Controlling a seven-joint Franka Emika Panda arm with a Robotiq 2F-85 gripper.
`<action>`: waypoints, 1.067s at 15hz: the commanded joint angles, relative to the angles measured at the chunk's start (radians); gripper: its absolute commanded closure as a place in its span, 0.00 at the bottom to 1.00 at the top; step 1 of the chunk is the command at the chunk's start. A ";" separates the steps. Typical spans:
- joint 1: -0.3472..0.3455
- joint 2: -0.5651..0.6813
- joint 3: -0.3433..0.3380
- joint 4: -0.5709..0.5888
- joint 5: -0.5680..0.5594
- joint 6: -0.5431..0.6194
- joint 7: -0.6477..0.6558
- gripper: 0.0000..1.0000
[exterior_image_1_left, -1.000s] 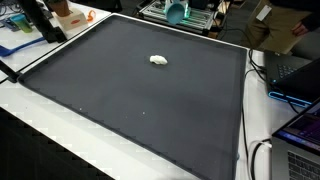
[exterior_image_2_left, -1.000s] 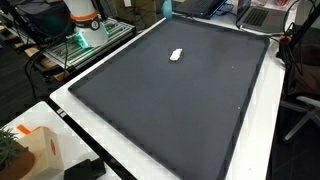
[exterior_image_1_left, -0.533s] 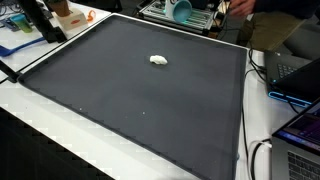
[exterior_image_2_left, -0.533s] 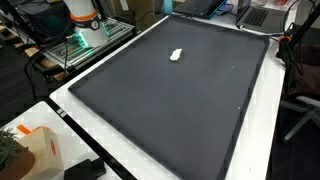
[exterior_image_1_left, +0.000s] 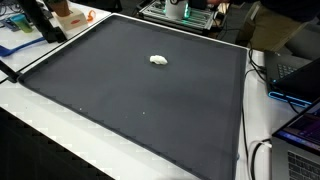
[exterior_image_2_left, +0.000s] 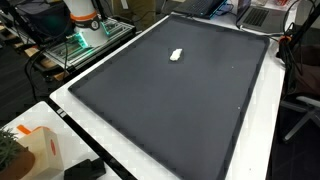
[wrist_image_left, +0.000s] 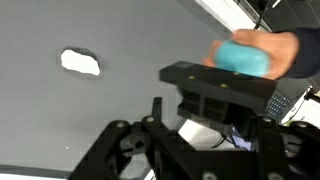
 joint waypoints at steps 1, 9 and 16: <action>-0.024 -0.010 0.017 0.011 0.002 0.009 0.012 0.01; -0.083 -0.152 -0.003 -0.214 -0.109 0.239 -0.116 0.00; -0.071 -0.268 -0.002 -0.369 -0.117 0.534 0.031 0.00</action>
